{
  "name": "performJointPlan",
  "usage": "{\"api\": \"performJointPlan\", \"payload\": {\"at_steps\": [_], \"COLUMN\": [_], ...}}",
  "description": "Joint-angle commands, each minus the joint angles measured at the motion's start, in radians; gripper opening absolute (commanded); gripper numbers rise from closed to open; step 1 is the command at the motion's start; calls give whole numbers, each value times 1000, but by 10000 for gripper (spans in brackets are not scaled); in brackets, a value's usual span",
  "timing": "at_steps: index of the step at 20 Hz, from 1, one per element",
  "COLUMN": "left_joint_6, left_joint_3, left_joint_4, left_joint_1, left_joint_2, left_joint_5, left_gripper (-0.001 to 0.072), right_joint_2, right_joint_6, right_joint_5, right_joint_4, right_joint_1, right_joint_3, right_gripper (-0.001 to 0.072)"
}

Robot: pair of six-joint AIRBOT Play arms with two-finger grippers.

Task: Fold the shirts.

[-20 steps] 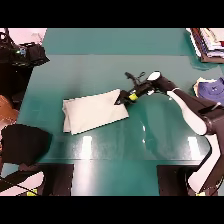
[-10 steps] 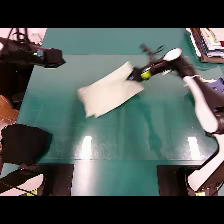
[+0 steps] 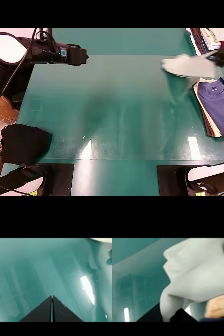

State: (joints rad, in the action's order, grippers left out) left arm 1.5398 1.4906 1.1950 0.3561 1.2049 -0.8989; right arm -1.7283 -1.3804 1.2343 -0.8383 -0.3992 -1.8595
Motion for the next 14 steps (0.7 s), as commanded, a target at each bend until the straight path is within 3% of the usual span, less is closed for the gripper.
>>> {"api": "performJointPlan", "payload": {"at_steps": [1,6,11,14], "left_joint_6": [10,32,31,31], "left_joint_3": [0,0,0,0], "left_joint_4": [0,1,2,2], "left_joint_1": [17,17,17,17], "left_joint_2": [0,0,0,0], "left_joint_5": [29,27,14,15], "left_gripper": [23,23,23,24], "right_joint_2": [10,11,60,171], "right_joint_6": [-11,-10,-10,-10], "right_joint_5": [-24,-42,11,5], "right_joint_4": [-1,58,78,64], "right_joint_1": [-153,-176,-192,-232], "right_joint_3": [-1,-31,-214,-132], "right_gripper": [17,17,16,16]}}
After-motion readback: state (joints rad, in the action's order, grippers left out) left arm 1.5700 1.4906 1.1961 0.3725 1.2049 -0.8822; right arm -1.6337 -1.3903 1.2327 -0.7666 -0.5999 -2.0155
